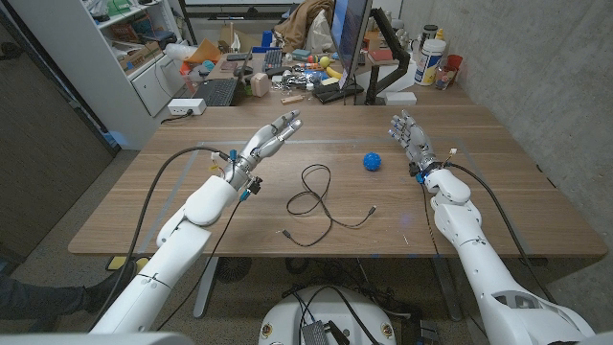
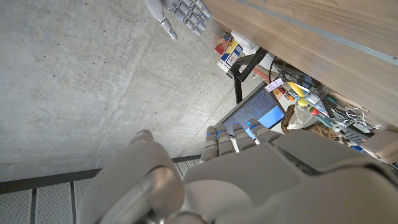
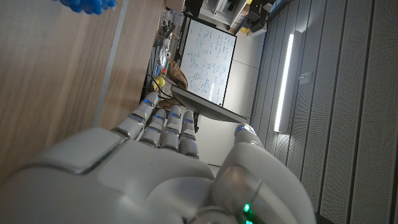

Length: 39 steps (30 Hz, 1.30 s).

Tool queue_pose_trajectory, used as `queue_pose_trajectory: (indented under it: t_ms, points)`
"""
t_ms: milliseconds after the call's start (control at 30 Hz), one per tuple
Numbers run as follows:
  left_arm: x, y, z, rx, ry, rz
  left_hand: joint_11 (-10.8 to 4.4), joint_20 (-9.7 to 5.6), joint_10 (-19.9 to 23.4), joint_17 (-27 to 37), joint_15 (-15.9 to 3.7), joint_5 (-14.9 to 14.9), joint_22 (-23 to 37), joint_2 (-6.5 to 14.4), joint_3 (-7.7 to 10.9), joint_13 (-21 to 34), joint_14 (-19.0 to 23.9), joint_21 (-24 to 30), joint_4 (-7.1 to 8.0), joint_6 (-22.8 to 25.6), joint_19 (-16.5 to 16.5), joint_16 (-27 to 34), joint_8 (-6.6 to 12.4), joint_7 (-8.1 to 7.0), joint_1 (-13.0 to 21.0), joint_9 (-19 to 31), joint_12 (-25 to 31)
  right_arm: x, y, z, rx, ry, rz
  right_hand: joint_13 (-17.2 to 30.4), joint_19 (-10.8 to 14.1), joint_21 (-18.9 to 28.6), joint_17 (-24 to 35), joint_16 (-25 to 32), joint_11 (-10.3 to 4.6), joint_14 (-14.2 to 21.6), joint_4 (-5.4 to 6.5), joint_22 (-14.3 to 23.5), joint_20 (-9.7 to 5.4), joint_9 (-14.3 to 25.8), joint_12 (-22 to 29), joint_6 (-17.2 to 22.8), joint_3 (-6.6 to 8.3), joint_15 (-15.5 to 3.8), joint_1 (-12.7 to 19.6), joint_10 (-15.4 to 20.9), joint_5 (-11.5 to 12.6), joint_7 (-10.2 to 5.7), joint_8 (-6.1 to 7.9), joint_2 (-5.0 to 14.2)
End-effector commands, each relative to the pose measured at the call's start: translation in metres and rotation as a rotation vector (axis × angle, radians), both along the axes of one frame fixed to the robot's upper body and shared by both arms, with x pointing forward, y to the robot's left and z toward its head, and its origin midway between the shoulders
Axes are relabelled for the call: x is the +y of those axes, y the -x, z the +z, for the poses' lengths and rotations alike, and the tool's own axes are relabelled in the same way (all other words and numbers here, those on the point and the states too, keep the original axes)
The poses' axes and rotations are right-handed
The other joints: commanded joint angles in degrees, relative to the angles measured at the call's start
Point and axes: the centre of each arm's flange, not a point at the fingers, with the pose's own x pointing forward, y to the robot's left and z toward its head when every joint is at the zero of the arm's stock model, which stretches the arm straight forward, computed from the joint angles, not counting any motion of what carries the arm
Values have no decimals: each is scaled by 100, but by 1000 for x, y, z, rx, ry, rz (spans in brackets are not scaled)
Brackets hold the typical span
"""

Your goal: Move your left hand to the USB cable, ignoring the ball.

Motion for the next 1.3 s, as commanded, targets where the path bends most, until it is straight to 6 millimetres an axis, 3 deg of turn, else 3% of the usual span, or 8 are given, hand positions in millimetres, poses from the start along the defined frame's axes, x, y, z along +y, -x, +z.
queue_pose_trajectory:
  t_ms: [33, 1300]
  points:
    - [-6, 2, 0, -13, -44, 11, -11, 34, 21, 14, -11, 10, 6, 7, -3, 15, 4, -6, -38, 55, -34, -17, 38, 11, 53, 16, -19, -2, 0, 3, -6, -4, -6, 27, 66, -18, 5, 0, 22, 62, -21, 30, -90, 15, -14, 59, 2, -5, 21, 48, 30, -6, -7, 35]
    - [-35, 0, -15, 1, -220, 81, -90, 64, 72, 10, -33, -5, 6, 137, 61, 15, 36, -6, -104, 150, -45, -14, 51, -9, 226, 17, -16, -8, -2, 5, -25, -28, -7, 27, 100, -96, 4, -5, 17, 62, -41, 33, -82, 15, -15, 68, -13, -4, 14, 55, 32, -7, -6, 48]
